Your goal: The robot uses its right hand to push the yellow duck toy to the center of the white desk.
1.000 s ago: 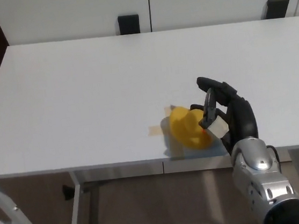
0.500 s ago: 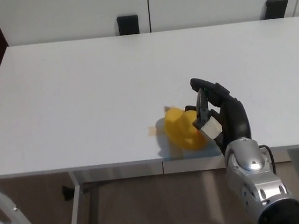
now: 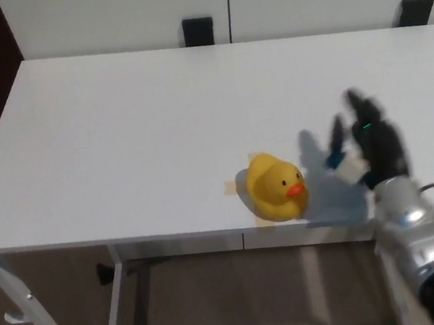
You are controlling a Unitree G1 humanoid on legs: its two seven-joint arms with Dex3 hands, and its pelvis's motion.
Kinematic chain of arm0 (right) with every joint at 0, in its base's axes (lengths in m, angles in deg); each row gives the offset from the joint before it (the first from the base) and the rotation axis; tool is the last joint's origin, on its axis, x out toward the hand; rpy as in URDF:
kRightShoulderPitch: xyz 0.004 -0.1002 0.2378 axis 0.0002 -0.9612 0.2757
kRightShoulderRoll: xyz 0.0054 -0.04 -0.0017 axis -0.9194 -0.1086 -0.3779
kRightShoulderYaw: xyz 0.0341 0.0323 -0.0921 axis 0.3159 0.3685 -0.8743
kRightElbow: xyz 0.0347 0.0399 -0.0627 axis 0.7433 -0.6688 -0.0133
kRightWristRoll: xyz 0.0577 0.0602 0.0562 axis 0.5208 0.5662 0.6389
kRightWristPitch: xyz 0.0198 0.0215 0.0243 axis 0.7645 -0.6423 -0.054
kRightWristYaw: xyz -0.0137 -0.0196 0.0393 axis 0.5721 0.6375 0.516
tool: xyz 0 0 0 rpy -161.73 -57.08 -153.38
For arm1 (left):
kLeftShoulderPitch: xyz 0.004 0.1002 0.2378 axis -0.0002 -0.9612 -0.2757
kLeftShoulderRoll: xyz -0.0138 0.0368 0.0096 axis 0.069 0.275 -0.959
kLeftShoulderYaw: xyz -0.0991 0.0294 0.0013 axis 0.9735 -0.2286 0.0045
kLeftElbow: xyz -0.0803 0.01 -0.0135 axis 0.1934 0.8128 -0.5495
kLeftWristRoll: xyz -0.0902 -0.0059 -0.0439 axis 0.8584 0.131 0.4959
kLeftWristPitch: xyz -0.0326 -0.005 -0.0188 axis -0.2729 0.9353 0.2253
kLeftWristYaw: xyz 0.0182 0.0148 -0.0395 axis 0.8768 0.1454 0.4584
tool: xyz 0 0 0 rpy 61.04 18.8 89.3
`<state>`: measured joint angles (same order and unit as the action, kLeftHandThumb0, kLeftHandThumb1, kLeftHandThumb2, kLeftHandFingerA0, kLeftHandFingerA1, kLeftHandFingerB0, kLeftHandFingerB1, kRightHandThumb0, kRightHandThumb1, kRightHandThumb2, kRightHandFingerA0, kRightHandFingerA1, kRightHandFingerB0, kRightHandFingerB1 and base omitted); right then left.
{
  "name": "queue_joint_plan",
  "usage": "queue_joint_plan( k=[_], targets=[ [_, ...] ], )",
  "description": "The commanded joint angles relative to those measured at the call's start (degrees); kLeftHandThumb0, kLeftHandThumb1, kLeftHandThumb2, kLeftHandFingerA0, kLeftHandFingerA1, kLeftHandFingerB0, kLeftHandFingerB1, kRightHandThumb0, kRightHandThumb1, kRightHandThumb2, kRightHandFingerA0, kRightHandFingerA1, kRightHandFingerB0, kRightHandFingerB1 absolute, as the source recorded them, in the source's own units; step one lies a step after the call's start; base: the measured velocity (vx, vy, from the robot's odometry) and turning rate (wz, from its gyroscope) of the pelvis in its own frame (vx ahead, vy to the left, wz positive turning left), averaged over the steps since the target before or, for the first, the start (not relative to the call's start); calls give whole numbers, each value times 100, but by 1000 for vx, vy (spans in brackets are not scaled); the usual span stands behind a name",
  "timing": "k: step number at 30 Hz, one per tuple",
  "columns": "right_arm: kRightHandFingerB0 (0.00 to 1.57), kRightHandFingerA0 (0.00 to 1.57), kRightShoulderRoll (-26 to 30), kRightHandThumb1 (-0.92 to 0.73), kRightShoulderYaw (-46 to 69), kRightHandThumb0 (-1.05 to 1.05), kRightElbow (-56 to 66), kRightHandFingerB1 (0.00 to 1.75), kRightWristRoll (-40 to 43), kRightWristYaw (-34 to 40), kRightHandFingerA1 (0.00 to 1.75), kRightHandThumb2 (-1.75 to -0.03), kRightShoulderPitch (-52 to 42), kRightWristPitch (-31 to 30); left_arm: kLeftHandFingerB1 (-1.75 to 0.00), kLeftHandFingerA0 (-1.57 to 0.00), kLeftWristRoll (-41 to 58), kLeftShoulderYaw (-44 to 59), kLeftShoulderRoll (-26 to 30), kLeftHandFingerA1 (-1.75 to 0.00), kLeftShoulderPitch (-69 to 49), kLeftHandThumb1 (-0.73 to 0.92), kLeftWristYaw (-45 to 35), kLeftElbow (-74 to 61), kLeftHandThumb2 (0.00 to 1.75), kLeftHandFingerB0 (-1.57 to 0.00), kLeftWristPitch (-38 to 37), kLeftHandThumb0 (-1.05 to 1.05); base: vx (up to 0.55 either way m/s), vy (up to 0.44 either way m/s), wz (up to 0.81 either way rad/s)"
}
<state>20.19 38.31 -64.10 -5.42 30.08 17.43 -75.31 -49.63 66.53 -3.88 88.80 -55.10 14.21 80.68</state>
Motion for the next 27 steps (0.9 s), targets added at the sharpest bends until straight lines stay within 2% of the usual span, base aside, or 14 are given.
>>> queue_joint_plan(
  k=[1,8,12,14,15,16,17,19,21,22,23,24,26,27],
  targets=[
    [0,0,770,-88,-66,-105,58,0,-415,63,15,-125,358,-183,-95,-96,-13,11,37,-95,-87,50,-55,-53,107,-92,-548,-4,0,0,0],
    [0,0,1171,-88,-76,-105,221,2,-419,-241,17,-129,566,-56,-95,-93,-32,6,68,-95,-126,49,-53,-17,109,-92,-573,-2,0,0,0],
    [0,0,1681,-88,60,-105,895,7,-244,-828,13,-127,530,-360,-98,-97,33,69,85,-97,-208,50,-76,-37,109,-93,-590,-5,0,0,0],
    [0,0,1861,-85,119,-105,1004,11,-200,-971,12,-126,504,-336,-101,-95,41,76,85,-96,-215,53,-72,-52,101,-93,-568,-6,0,0,0],
    [0,0,2276,-85,285,-105,1089,0,-112,-1216,9,-126,438,-126,-97,-92,50,89,91,-95,-216,49,-61,-58,106,-92,-539,-7,0,0,0],
    [0,0,2567,-85,407,-105,1143,0,-48,-1389,9,-126,391,29,-97,-92,53,97,95,-95,-216,49,-51,-63,106,-92,-518,-7,0,0,0],
    [0,0,3062,-85,635,-105,1228,2,46,-1647,9,-127,267,158,-100,-94,62,116,103,-96,-208,57,-42,-50,88,-90,-510,-9,0,0,0],
    [0,0,3368,-85,786,-105,1291,2,102,-1803,9,-127,167,140,-100,-94,70,131,107,-96,-198,57,-40,-31,88,-90,-520,-9,0,0,0],
    [0,0,3813,-92,1132,-100,1532,2,283,-1998,13,-123,-98,-233,-101,-96,102,173,116,-98,-218,56,-61,-5,91,-93,-553,-9,0,0,0],
    [0,0,4144,-89,1370,-105,1758,8,285,-2022,20,-126,-409,-355,-99,-96,118,195,123,-98,-223,49,-72,15,107,-93,-568,-5,0,0,0],
    [0,0,4144,-89,1370,-105,1758,8,285,-2022,20,-126,-409,-355,-99,-96,118,195,123,-98,-223,49,-72,15,107,-93,-568,-5,0,0,0],
    [0,0,4563,-78,1902,-105,1699,20,501,-2135,24,-123,-843,-335,-96,-94,84,180,146,-95,-241,50,-45,46,108,-92,-557,-6,0,0,0],
    [0,0,4977,-78,2501,-105,1594,20,758,-2272,24,-123,-1319,-265,-96,-94,32,156,171,-95,-259,50,-7,79,108,-92,-536,-6,0,0,3],
    [0,0,5184,-82,3007,-99,1694,23,858,-2292,33,-123,-1831,-292,-98,-96,55,180,177,-94,-283,54,-62,120,98,-91,-540,-4,0,0,0]
  ],
)
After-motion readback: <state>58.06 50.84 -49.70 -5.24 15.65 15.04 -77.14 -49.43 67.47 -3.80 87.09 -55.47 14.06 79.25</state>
